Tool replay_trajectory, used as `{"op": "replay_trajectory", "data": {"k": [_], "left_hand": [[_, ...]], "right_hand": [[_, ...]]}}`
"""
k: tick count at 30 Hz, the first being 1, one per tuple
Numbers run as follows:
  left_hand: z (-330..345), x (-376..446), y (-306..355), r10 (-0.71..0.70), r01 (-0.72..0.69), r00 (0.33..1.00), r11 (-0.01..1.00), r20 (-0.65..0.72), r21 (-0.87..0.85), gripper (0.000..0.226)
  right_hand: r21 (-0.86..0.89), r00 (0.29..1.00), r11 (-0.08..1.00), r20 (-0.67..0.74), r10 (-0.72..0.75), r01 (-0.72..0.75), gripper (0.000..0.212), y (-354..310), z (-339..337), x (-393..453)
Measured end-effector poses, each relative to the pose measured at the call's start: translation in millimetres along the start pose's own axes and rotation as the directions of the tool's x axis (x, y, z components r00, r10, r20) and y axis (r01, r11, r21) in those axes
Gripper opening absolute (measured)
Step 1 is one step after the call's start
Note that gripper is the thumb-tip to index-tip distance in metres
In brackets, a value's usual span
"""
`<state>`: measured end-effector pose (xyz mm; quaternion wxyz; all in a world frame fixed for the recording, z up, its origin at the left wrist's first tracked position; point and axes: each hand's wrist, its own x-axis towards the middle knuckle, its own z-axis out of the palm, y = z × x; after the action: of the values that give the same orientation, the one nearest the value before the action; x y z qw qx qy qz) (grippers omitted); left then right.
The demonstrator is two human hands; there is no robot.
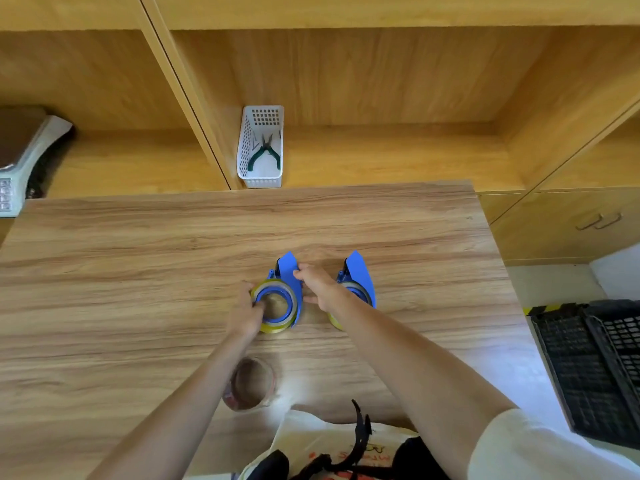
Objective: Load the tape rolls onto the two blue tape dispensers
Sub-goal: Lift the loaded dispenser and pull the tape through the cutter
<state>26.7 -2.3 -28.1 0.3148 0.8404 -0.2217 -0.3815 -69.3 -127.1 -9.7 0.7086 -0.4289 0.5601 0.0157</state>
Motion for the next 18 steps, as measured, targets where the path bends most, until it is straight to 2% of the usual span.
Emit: {"op": "replay_trajectory", "data": {"k": [6, 12, 18], "left_hand": [[2.7, 3.3, -5.1, 0.018, -0.010, 0.999, 0.987, -0.049, 0.160, 0.026], [6.6, 0.4, -8.7, 0.006, -0.002, 1.000, 0.986, -0.025, 0.168, 0.022], [3.8, 5.3, -9.7, 0.014, -0.017, 1.000, 0.993, 0.024, 0.113, 0.047]], "right_hand": [[-0.013, 1.000, 1.000, 0.016, -0.016, 0.016, 0.042, -4.5, -0.4, 2.4], [0.022, 1.000, 1.000, 0.011, -0.003, 0.003, 0.039, -1.1, 0.7, 9.6], [0.079, 1.000, 0.997, -0.031, -0.001, 0.003, 0.033, -6.0, -4.4, 4.1]]}}
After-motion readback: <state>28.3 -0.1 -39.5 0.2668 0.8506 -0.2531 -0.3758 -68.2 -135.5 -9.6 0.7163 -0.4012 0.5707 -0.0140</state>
